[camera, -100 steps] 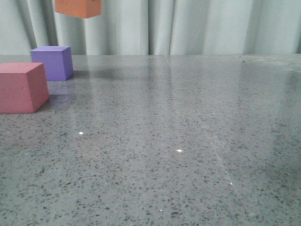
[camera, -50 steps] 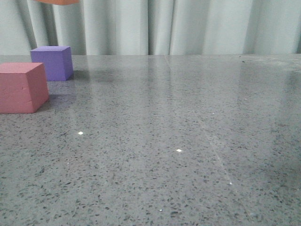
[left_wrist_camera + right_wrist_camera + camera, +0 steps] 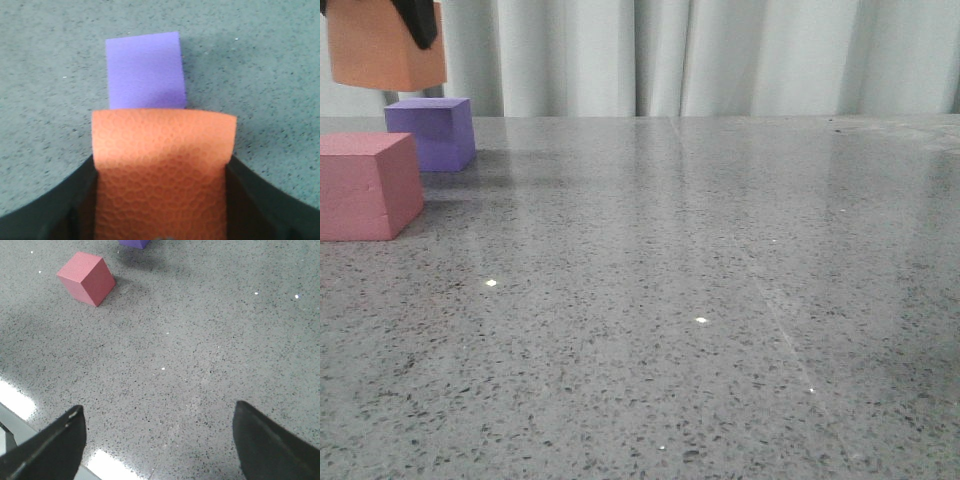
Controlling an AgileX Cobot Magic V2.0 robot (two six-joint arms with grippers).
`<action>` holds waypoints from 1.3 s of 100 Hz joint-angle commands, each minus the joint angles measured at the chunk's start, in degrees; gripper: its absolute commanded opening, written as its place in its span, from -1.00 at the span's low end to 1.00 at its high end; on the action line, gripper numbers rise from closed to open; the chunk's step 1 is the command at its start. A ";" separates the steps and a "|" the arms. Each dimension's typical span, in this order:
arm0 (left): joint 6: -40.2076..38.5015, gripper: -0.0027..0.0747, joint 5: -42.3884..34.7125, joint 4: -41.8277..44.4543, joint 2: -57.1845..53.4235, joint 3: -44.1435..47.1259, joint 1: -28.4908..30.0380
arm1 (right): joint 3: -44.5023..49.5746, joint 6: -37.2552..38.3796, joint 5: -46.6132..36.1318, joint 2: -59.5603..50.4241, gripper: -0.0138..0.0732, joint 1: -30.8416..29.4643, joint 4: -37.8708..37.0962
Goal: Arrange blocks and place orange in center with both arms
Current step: 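Lift the orange cube and carry it toward the purple cube, then lower the orange cube between purple and pink cubes, release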
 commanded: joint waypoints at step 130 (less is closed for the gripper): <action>-3.86 -0.74 -12.15 -3.08 1.11 6.77 3.54 | -1.43 -0.63 -5.63 -0.39 0.69 -0.01 0.48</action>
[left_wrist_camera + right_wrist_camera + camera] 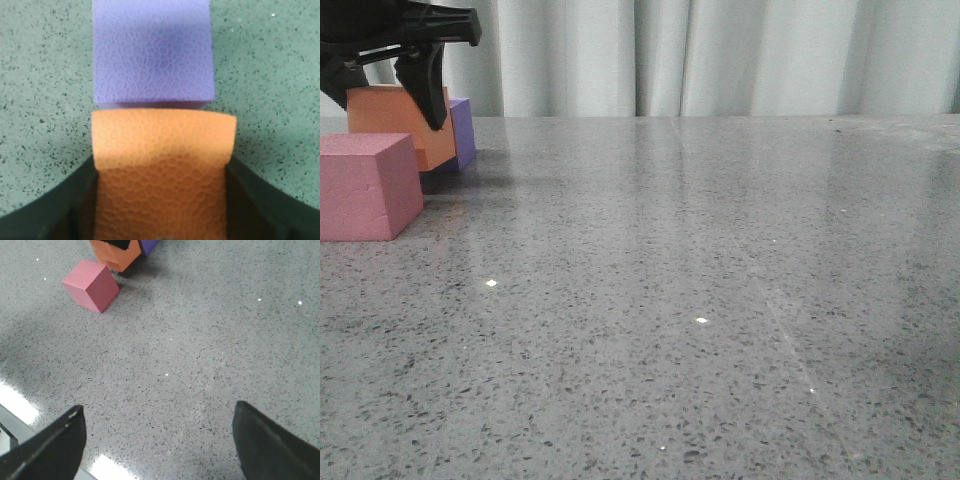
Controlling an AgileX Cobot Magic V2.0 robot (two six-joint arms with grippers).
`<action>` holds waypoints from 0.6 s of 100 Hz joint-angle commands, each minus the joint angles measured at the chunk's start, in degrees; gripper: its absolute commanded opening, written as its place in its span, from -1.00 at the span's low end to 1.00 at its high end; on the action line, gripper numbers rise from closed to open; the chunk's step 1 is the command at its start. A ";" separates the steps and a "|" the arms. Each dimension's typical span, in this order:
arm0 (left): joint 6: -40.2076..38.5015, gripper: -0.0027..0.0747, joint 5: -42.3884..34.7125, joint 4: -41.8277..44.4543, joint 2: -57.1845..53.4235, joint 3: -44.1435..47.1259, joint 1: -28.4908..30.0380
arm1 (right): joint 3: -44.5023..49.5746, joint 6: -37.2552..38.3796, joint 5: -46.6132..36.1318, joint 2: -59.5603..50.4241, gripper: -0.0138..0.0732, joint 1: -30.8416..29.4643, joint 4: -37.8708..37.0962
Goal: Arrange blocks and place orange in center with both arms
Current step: 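Lower the orange cube between purple and pink cubes, release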
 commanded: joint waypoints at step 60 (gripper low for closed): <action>-2.31 -0.74 -3.99 1.62 -1.89 1.31 0.18 | -1.43 -0.63 -4.50 -0.39 0.69 -0.01 0.03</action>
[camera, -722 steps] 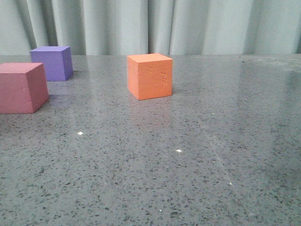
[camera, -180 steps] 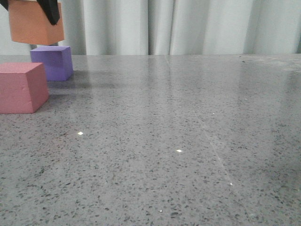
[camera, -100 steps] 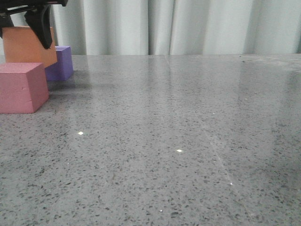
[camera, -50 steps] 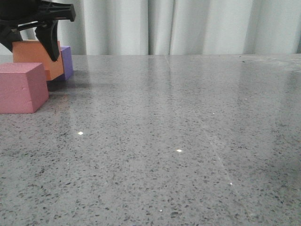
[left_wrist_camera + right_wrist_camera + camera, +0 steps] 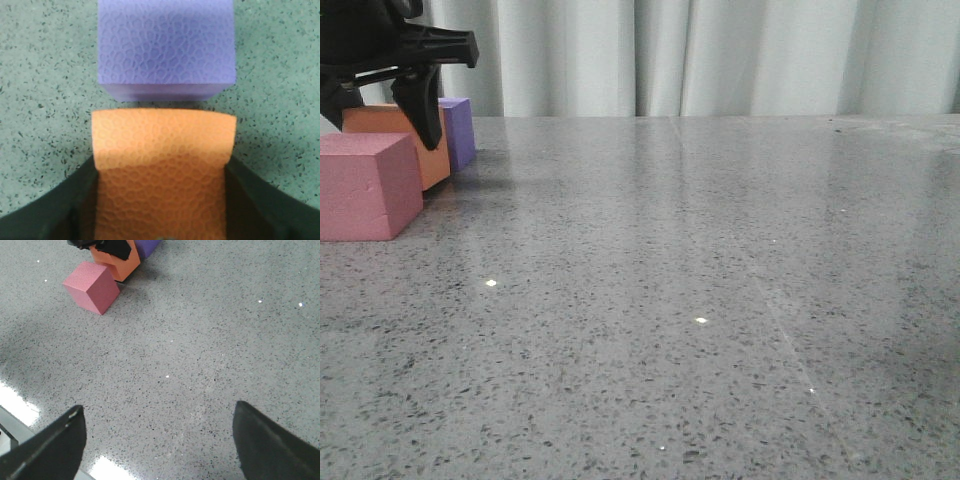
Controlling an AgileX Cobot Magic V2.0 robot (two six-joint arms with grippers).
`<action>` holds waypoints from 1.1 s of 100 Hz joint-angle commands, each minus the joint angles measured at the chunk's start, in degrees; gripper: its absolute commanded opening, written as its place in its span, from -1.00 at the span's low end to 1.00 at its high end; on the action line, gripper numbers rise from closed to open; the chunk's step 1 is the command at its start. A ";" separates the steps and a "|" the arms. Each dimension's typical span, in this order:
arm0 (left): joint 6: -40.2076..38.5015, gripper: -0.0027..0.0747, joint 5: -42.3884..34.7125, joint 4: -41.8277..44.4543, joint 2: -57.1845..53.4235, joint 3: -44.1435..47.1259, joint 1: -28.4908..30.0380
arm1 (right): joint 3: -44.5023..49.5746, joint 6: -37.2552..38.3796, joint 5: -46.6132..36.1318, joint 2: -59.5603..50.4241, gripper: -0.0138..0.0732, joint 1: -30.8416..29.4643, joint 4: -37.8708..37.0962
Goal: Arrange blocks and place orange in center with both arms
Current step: 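Lower the orange cube between purple and pink cubes, release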
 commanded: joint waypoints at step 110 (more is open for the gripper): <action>-1.83 0.37 -5.01 0.88 -10.09 -1.30 0.18 | -1.43 -0.63 -4.12 -0.39 0.69 -0.01 0.05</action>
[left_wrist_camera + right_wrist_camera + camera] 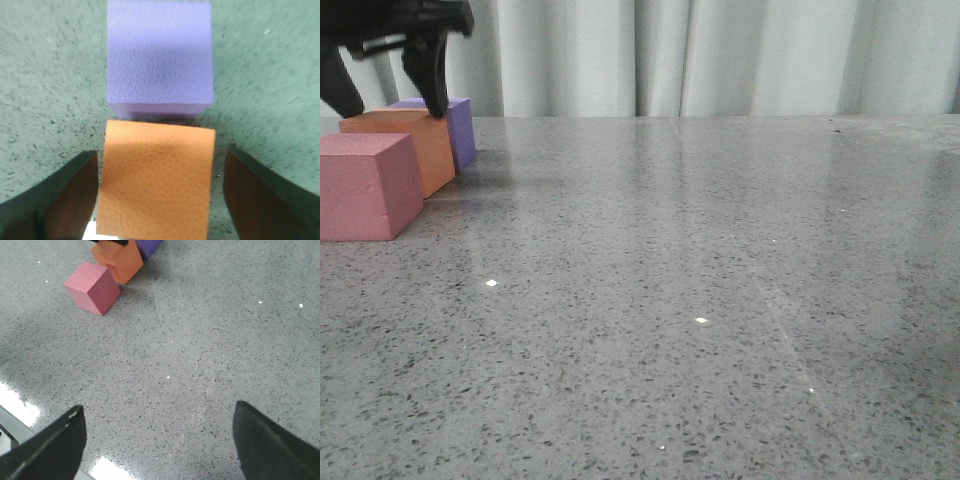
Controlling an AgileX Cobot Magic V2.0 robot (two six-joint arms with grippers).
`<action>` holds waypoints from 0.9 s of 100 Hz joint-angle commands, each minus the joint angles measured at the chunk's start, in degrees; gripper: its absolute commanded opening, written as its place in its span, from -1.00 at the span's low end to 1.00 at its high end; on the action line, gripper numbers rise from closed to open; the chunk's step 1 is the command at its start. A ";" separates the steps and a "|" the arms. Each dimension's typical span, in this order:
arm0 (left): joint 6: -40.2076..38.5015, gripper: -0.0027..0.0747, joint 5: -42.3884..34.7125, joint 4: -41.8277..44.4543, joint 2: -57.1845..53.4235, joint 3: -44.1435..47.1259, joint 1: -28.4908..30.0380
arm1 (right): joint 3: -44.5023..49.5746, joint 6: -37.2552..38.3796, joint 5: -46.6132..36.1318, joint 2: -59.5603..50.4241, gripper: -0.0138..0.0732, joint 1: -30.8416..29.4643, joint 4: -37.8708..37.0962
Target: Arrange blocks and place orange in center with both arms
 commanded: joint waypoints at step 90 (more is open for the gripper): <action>-0.99 -0.50 -20.37 2.77 -46.46 28.93 0.18 | 6.25 -0.63 -7.36 -8.07 0.14 -0.01 -4.76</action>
